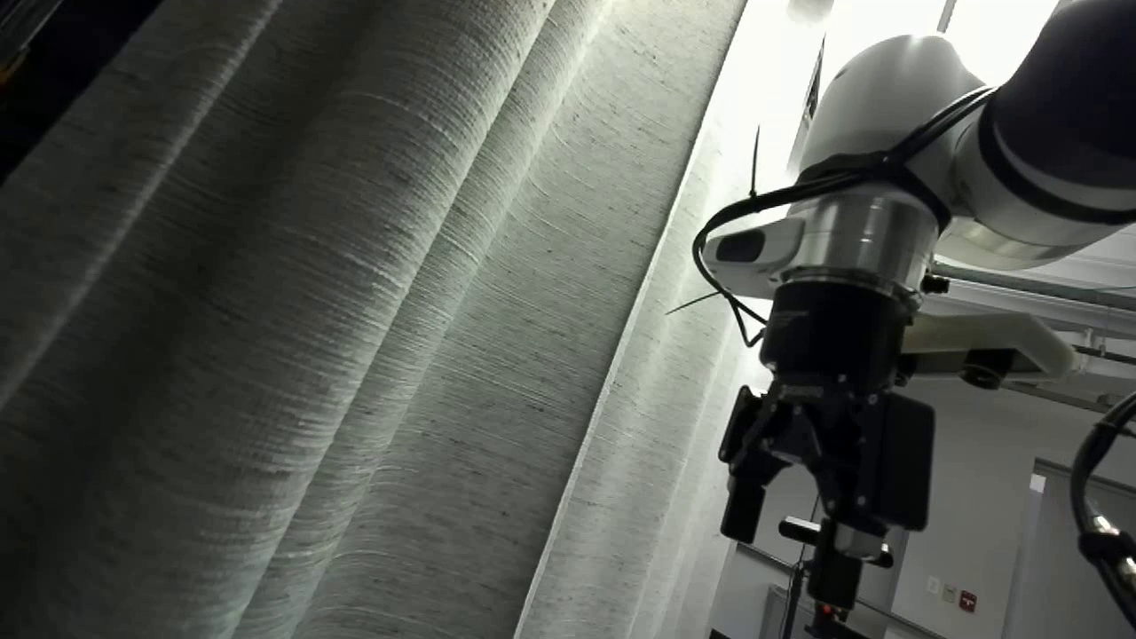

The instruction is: Move the curtain to the right

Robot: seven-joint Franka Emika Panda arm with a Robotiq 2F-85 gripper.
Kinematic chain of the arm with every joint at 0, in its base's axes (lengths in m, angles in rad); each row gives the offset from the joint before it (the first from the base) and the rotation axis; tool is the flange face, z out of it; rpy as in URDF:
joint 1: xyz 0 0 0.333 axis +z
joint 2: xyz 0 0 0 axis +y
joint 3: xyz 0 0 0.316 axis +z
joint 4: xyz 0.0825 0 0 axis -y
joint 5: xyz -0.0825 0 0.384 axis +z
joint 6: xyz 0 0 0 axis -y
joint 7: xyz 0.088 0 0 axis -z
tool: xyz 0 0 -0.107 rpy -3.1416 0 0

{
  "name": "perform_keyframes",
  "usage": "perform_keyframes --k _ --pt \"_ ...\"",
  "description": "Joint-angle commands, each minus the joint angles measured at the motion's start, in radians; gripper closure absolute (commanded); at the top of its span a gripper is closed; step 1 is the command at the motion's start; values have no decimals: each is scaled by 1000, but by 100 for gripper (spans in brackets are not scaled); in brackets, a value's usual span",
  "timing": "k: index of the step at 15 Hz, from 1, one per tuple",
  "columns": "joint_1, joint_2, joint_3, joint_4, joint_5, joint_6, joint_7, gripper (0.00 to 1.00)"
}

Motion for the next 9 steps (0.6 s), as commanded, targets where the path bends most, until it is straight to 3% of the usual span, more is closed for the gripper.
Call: perform_keyframes --k 1,9 --pt "16 -2 14 7 12 -3 -9 0" --pt "43 -2 22 16 22 3 -27 0"
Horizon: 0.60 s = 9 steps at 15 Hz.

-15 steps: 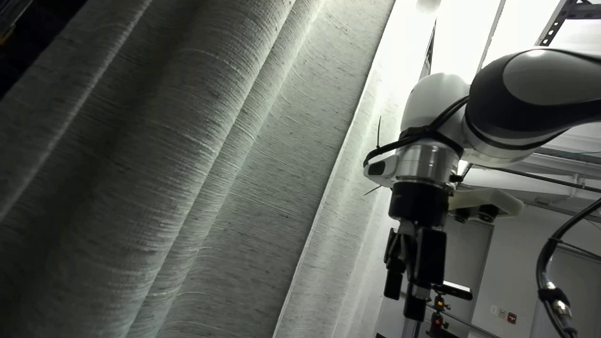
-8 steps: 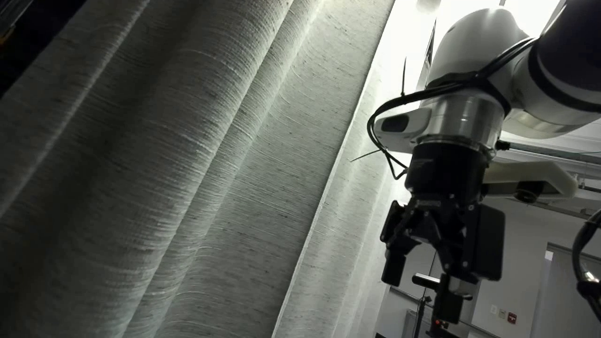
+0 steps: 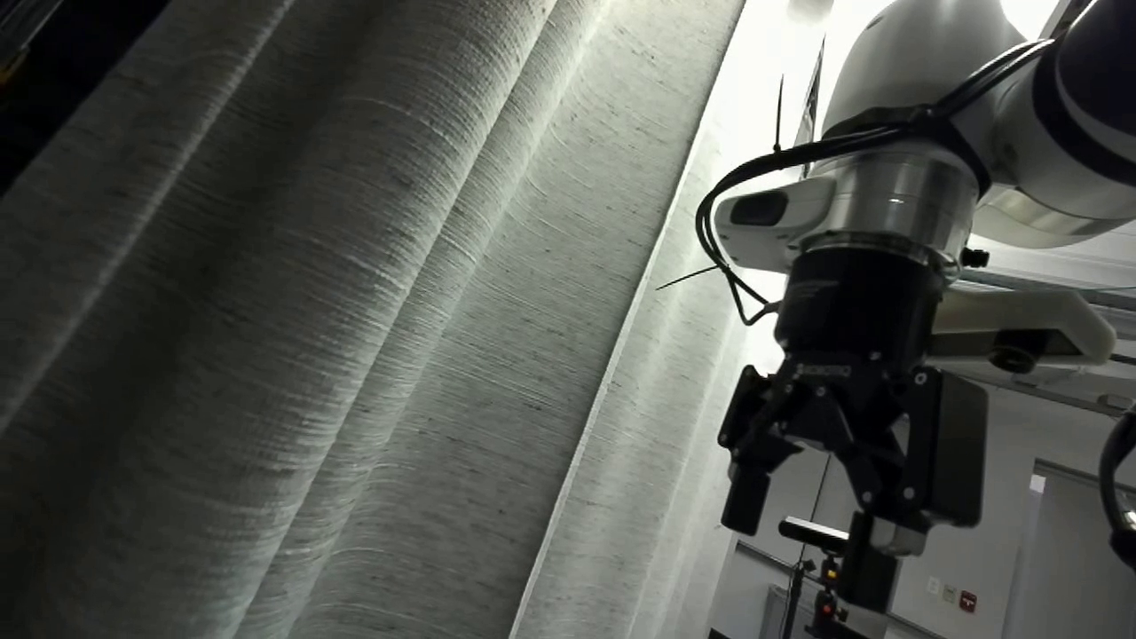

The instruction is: Move the curtain to the right

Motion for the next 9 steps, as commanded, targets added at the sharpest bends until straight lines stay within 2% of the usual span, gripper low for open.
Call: perform_keyframes --k 1,9 --pt "-3 6 6 1 6 15 -8 0" --pt "45 84 42 56 147 128 3 0"
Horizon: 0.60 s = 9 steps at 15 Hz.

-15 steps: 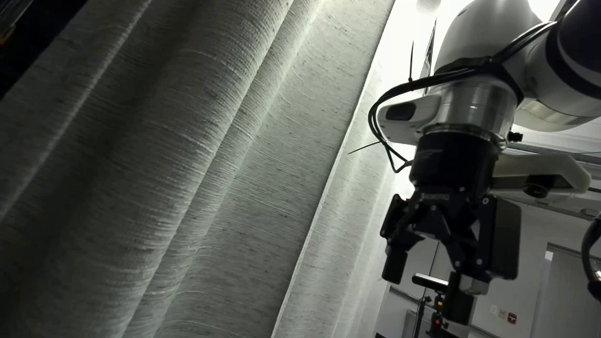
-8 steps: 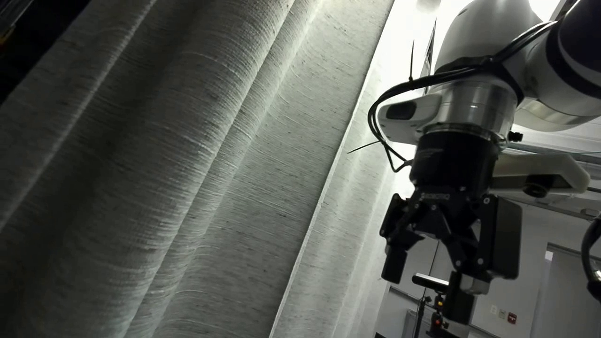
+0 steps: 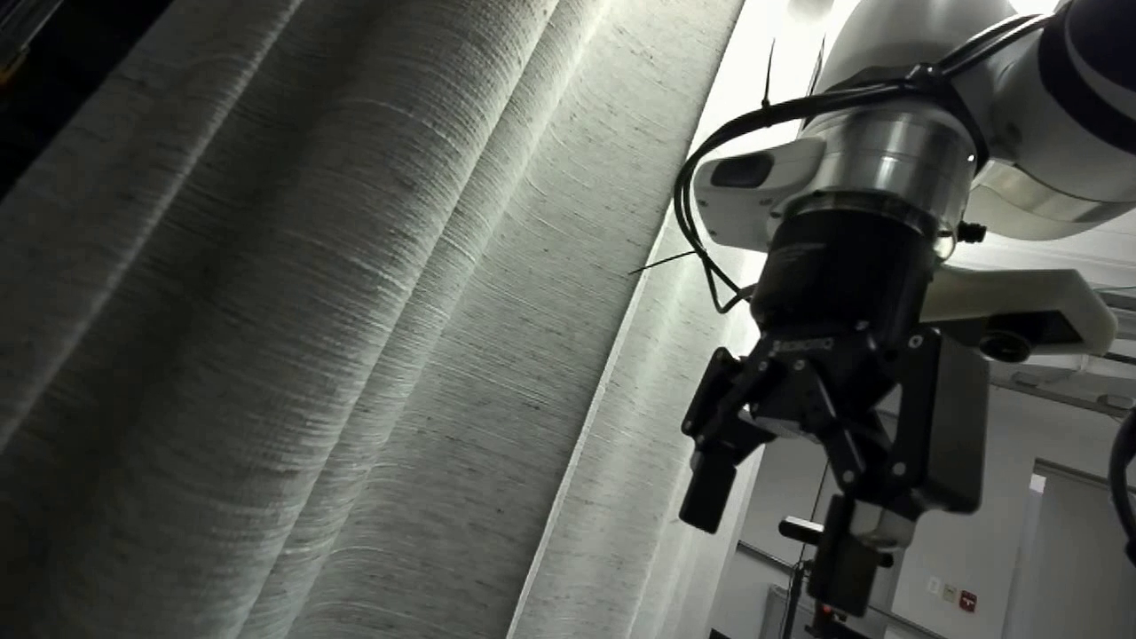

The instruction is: Move the curtain to the right

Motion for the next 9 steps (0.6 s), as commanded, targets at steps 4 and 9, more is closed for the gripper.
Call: perform_keyframes --k 4,9 --pt "15 81 41 70 134 162 46 0" --pt "20 100 78 65 229 393 148 0"
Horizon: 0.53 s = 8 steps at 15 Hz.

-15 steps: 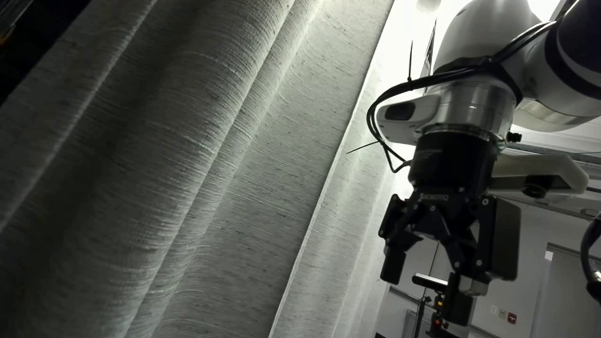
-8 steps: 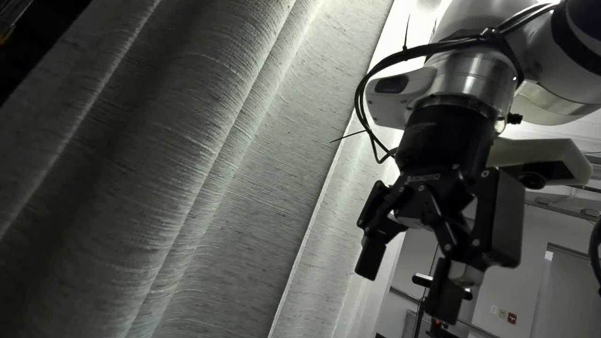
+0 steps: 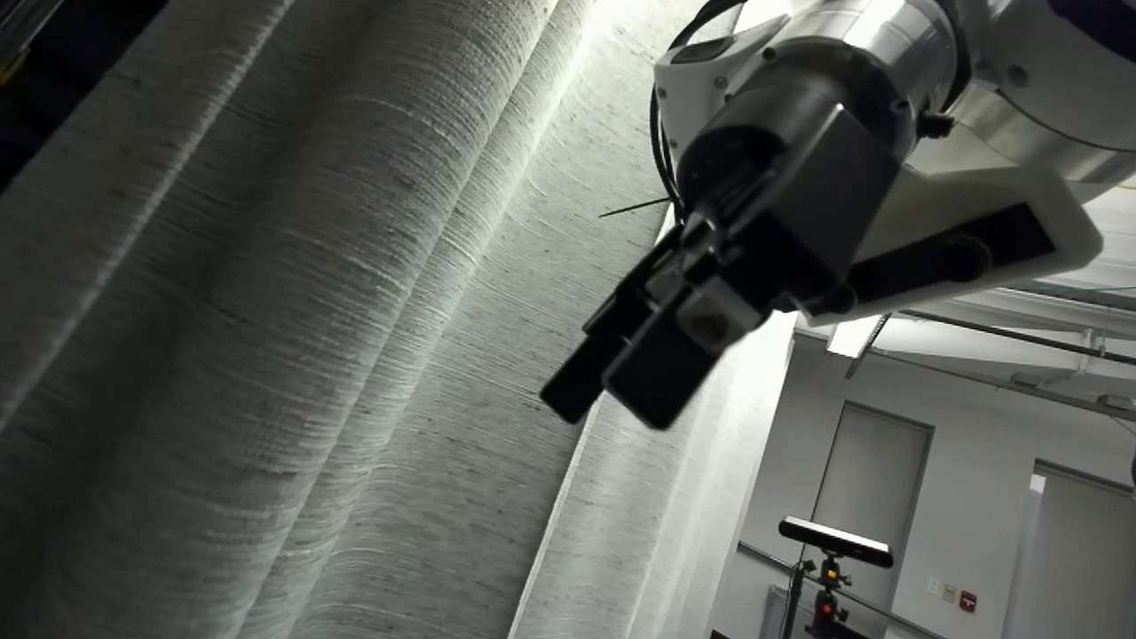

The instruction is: Move the curtain to the right

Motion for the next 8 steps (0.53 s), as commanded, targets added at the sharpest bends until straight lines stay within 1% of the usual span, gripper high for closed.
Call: perform_keyframes --k 1,6,8 --pt "10 17 27 11 67 141 71 0" --pt "24 -18 55 -19 85 354 147 0" --pt "31 -28 61 -30 83 438 184 2"
